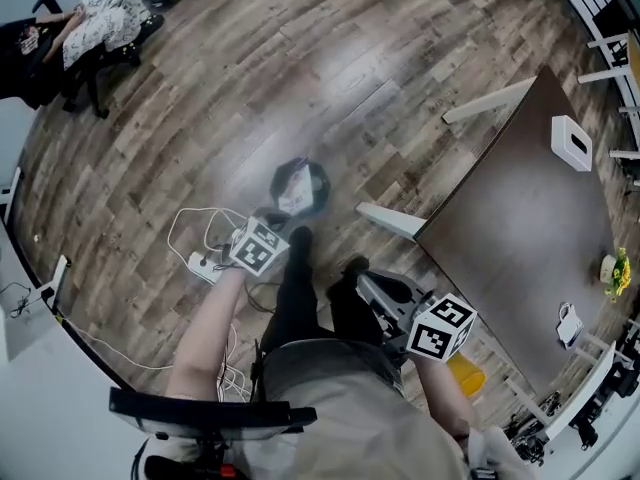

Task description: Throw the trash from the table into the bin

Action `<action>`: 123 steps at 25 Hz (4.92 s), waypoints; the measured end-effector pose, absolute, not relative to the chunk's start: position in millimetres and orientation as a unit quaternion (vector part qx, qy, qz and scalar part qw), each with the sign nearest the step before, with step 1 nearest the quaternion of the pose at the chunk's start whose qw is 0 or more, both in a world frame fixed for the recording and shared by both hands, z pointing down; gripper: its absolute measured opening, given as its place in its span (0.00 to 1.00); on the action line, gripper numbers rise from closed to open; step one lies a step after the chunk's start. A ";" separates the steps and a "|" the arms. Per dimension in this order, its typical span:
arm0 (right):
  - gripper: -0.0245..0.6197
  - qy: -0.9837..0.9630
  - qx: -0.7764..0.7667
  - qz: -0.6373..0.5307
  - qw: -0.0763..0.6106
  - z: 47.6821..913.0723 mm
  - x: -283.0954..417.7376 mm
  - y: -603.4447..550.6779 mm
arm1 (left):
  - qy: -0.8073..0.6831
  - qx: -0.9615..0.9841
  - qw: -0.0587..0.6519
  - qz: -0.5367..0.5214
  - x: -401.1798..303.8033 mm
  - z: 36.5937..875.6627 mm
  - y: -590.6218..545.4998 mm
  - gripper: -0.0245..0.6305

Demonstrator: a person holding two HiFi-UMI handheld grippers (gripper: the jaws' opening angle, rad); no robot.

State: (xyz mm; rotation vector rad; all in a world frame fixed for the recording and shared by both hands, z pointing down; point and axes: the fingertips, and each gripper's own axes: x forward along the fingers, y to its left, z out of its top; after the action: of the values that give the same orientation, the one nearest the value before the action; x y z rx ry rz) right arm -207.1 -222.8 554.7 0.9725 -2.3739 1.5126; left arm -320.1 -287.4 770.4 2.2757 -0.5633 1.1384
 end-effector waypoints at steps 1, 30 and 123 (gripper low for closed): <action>0.06 -0.791 0.326 0.511 0.084 563.1 -208.6 -225.0 | -0.204 0.840 0.268 0.426 -320.3 783.3 -289.5 0.06; 0.06 -0.769 0.283 0.565 0.095 740.1 -191.4 -228.4 | -0.180 0.762 0.325 0.531 -314.2 1067.8 -297.7 0.06; 0.06 -0.798 0.489 0.305 -0.177 364.6 33.8 19.1 | -0.098 0.979 -0.032 0.173 14.8 356.2 -70.2 0.06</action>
State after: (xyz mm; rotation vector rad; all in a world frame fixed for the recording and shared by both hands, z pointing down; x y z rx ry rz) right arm 33.8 19.1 364.6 1.7364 -2.8352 1.0844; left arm 14.8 -70.2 356.2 3.1419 -0.3157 0.5550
